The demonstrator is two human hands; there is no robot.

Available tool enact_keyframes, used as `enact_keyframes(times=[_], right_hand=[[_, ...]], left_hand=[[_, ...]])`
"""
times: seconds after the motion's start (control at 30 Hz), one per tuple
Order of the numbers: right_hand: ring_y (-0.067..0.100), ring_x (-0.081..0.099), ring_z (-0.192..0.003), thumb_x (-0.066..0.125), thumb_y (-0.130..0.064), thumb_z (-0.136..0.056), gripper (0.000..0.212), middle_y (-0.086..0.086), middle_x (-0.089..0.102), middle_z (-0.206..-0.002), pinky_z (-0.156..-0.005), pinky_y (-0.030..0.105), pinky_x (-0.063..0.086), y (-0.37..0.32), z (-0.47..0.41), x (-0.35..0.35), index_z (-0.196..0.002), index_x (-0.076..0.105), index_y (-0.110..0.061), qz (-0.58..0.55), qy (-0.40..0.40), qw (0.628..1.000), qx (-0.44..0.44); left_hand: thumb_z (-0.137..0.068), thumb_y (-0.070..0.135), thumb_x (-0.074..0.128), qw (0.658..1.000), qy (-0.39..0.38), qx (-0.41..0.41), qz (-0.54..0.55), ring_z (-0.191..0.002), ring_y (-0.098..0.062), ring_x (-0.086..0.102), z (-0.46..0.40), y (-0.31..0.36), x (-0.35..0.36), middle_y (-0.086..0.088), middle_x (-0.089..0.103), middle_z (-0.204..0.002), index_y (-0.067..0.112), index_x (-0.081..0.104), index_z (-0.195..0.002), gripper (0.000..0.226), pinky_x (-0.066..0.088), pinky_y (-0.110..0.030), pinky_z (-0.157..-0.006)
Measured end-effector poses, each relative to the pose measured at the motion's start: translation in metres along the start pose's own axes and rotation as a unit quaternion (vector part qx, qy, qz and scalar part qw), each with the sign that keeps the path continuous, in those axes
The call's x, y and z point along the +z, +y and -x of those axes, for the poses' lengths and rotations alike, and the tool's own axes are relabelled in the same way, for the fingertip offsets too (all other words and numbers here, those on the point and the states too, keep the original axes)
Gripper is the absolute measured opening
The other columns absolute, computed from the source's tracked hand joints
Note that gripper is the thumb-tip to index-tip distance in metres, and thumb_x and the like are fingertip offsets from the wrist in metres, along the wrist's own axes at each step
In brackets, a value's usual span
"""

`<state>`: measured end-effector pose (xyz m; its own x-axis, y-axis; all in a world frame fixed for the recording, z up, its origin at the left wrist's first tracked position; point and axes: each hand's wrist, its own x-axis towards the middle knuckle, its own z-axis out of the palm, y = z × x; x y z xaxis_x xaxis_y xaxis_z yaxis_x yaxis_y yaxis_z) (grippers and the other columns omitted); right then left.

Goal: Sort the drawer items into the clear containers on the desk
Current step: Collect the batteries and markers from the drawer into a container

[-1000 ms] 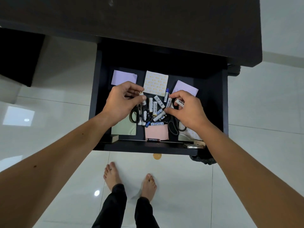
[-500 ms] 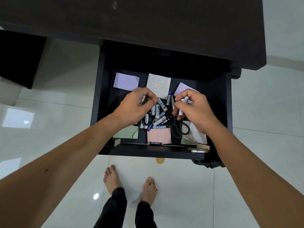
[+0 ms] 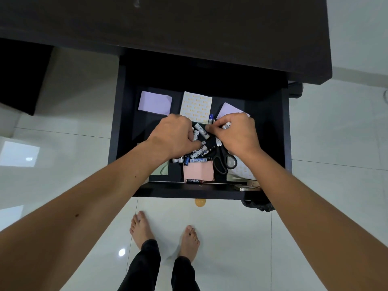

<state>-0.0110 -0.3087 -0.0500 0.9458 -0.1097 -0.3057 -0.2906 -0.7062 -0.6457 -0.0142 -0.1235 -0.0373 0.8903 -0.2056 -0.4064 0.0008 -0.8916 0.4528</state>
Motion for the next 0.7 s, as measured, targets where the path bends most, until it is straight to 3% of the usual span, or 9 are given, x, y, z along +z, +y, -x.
enact_keyframes(times=[0.13, 0.27, 0.4, 0.47, 0.6, 0.7], right_hand=[[0.013, 0.07, -0.071, 0.088, -0.044, -0.079, 0.023, -0.002, 0.076, -0.08, -0.065, 0.026, 0.057, -0.002, -0.002, 0.0, -0.09, 0.085, -0.025, 0.006, 0.004, 1.0, 0.015], [0.013, 0.071, -0.081, 0.087, -0.038, -0.079, 0.018, -0.002, 0.077, -0.085, -0.068, 0.022, 0.053, -0.001, 0.0, -0.001, -0.093, 0.085, -0.026, 0.015, -0.001, 1.0, 0.021], [0.001, 0.064, -0.073, 0.09, -0.036, -0.079, 0.02, -0.006, 0.072, -0.082, -0.059, 0.012, 0.044, -0.001, 0.003, -0.003, -0.095, 0.085, -0.026, 0.015, -0.007, 1.0, 0.012], [-0.004, 0.061, -0.074, 0.091, -0.035, -0.079, 0.023, -0.007, 0.071, -0.086, -0.06, 0.009, 0.041, -0.001, 0.004, -0.004, -0.099, 0.085, -0.026, 0.014, -0.018, 1.0, 0.004], [-0.002, 0.061, -0.078, 0.089, -0.035, -0.081, 0.021, -0.01, 0.07, -0.089, -0.058, 0.004, 0.039, -0.001, 0.004, -0.005, -0.1, 0.084, -0.027, 0.022, -0.037, 0.999, 0.002], [-0.003, 0.062, -0.075, 0.086, -0.035, -0.081, 0.013, -0.015, 0.069, -0.083, -0.053, 0.002, 0.038, 0.0, 0.004, -0.007, -0.093, 0.082, -0.031, 0.003, -0.04, 0.999, 0.006]], left_hand=[[-0.082, 0.03, 0.084, 0.999, -0.006, -0.019, 0.037, -0.081, -0.011, 0.066, 0.001, -0.003, -0.005, 0.009, 0.066, -0.075, 0.029, 0.064, -0.07, 0.023, 0.061, -0.032, -0.082], [-0.077, 0.031, 0.093, 0.997, -0.007, -0.026, 0.075, -0.084, -0.013, 0.066, 0.002, -0.008, -0.005, 0.007, 0.065, -0.082, 0.025, 0.063, -0.085, 0.031, 0.05, -0.023, -0.071], [-0.071, 0.031, 0.098, 0.993, -0.033, -0.023, 0.109, -0.081, -0.007, 0.066, 0.001, -0.012, -0.005, 0.006, 0.074, -0.087, 0.022, 0.067, -0.102, 0.044, 0.042, -0.015, -0.061], [-0.071, 0.031, 0.097, 0.993, -0.045, -0.022, 0.106, -0.086, -0.008, 0.067, 0.0, -0.013, -0.004, 0.005, 0.074, -0.089, 0.021, 0.072, -0.104, 0.043, 0.044, -0.015, -0.064], [-0.072, 0.028, 0.097, 0.992, -0.047, -0.013, 0.119, -0.076, -0.005, 0.068, -0.001, -0.016, -0.004, 0.004, 0.074, -0.088, 0.023, 0.076, -0.095, 0.031, 0.051, -0.018, -0.068], [-0.076, 0.031, 0.094, 0.991, -0.04, 0.006, 0.124, -0.08, -0.008, 0.064, 0.002, -0.019, -0.007, 0.005, 0.073, -0.091, 0.024, 0.077, -0.094, 0.026, 0.055, -0.028, -0.076]])
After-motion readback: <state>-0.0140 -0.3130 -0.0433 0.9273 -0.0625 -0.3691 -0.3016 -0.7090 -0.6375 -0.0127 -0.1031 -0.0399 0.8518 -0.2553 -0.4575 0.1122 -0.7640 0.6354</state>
